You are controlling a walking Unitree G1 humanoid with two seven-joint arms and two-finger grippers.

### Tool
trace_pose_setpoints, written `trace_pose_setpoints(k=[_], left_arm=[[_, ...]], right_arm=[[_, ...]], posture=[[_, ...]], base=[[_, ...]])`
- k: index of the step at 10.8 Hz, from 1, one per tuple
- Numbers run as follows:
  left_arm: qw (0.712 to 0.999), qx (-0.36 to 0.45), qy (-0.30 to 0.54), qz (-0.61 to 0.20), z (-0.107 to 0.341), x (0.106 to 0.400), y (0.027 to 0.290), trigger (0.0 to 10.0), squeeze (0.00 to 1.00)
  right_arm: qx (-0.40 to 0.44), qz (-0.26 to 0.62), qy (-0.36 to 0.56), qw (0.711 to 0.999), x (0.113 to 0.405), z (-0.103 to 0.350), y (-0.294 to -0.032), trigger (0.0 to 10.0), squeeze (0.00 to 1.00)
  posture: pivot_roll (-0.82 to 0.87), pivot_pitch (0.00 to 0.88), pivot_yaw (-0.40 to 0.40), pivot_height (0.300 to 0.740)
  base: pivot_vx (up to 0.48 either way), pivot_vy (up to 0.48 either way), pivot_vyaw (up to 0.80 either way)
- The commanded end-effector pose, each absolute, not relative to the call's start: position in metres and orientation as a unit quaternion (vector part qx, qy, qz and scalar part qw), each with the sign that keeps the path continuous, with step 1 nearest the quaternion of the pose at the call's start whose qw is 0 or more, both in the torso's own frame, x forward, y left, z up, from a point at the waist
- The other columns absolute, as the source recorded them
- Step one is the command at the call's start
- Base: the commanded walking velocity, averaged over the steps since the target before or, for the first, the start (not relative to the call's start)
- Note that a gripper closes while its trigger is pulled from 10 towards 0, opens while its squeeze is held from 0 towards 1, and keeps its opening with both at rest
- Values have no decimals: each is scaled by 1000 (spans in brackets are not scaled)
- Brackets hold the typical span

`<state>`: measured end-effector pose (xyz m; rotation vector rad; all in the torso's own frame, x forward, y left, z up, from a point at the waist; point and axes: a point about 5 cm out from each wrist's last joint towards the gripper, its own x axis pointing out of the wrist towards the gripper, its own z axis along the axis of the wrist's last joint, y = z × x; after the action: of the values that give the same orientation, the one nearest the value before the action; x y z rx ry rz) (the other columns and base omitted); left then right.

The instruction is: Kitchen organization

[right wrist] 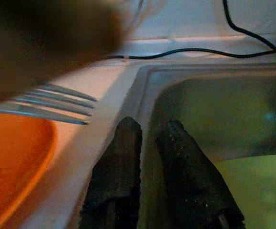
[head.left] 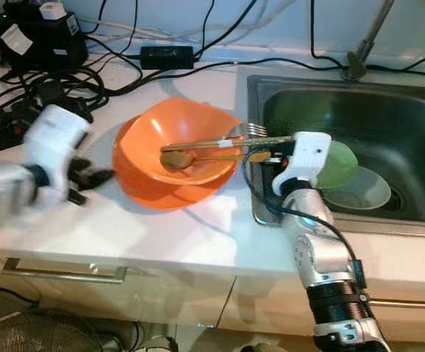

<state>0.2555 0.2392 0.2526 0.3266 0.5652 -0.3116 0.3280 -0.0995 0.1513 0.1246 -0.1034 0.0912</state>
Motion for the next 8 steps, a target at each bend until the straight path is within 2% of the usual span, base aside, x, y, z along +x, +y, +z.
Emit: trace_pose_setpoints(k=[1, 3, 4, 5, 8], left_arm=[[937, 169, 269, -142, 258, 257, 246, 10000, 0], [954, 195, 217, -60, 266, 270, 266, 10000, 0], [976, 184, 118, 12, 267, 287, 270, 10000, 0], [992, 122, 37, 18, 263, 296, 255, 10000, 0], [995, 82, -55, 30, 240, 310, 220, 10000, 0]], right_arm=[[66, 49, -58, 995, 330, 155, -99, 10000, 0], [66, 49, -59, 995, 331, 155, -100, 10000, 0], [66, 46, -64, 995, 331, 156, -102, 10000, 0], [70, 44, -73, 994, 333, 160, -103, 10000, 0], [79, 34, -114, 990, 334, 177, -111, 10000, 0]], posture=[[53, 71, -40, 740], [51, 68, -40, 740], [48, 59, -41, 740], [20, 33, -44, 740], [-17, 5, -35, 740]], base=[[0, 0, 0], [0, 0, 0], [0, 0, 0], [0, 0, 0], [0, 0, 0]])
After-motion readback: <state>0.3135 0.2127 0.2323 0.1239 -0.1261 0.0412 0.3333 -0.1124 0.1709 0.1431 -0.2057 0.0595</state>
